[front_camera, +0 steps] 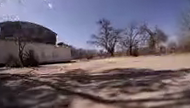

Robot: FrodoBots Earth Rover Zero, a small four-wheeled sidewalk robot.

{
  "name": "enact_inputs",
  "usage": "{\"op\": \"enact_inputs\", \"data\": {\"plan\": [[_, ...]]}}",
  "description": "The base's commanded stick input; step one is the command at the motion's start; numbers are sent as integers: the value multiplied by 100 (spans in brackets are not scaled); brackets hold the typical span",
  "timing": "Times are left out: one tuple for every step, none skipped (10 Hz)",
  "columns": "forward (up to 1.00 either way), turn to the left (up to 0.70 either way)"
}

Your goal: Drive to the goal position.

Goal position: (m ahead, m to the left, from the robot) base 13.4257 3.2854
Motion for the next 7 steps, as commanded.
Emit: {"op": "enact_inputs", "data": {"plan": [[100, 0], [100, 0], [100, 0], [100, 0], [100, 0], [100, 0], [100, 0]]}}
